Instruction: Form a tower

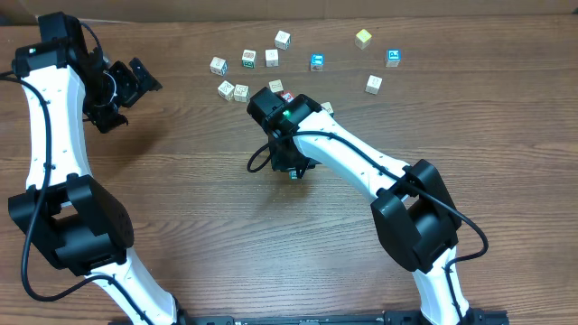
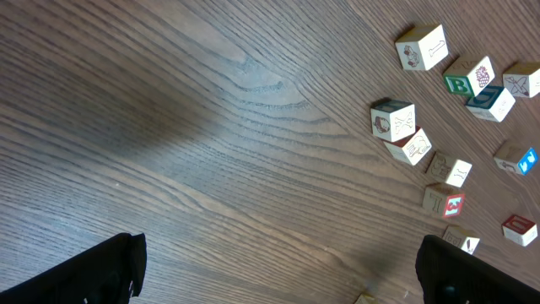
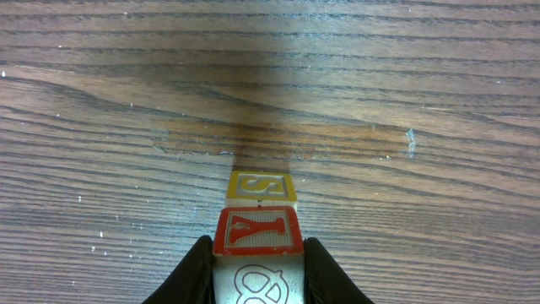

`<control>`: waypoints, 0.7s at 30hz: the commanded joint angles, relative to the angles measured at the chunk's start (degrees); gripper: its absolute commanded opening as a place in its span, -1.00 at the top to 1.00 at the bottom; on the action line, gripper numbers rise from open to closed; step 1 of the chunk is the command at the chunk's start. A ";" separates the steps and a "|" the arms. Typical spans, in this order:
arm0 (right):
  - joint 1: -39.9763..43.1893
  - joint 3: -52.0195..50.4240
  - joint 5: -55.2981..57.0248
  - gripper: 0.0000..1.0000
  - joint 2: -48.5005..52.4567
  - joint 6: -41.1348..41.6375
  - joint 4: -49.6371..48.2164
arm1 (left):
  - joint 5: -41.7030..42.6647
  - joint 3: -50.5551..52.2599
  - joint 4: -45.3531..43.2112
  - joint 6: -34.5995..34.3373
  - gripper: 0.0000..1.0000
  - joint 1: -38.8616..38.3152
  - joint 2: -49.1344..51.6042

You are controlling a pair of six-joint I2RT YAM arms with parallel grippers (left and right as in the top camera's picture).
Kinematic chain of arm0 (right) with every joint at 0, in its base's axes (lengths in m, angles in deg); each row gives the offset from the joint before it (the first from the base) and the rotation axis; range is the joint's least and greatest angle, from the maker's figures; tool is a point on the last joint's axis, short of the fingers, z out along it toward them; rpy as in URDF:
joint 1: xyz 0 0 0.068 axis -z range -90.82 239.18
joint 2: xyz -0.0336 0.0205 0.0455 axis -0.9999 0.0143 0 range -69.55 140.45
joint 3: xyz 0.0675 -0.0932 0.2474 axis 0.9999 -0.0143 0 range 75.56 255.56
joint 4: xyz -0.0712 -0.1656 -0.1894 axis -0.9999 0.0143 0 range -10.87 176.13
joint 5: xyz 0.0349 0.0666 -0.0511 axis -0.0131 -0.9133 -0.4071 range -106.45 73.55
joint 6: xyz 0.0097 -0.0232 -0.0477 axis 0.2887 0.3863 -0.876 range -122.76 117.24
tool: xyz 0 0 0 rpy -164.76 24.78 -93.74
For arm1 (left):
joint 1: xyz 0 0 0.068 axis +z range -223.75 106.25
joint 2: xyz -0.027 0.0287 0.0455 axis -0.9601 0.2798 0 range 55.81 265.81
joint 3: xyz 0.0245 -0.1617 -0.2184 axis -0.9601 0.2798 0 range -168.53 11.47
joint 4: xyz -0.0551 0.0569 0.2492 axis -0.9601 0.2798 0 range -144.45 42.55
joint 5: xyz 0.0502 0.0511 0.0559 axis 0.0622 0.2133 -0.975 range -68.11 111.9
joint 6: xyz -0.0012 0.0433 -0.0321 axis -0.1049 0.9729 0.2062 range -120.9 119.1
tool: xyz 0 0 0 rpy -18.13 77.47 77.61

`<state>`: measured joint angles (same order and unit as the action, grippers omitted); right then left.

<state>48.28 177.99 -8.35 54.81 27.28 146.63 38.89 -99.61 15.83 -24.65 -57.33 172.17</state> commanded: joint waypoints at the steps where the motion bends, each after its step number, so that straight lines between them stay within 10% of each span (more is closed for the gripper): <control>1: -0.11 1.05 0.22 0.51 -0.15 0.35 -0.11 | 0.42 -0.79 -0.07 1.05 -0.99 -0.37 -0.22; 21: -0.11 1.16 0.24 0.48 -0.15 0.35 -0.13 | 0.44 -0.79 -0.07 1.05 -0.99 -0.37 -0.22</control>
<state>48.28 177.99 -8.33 54.81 27.28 146.66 38.89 -99.61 15.83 -24.65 -57.33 172.17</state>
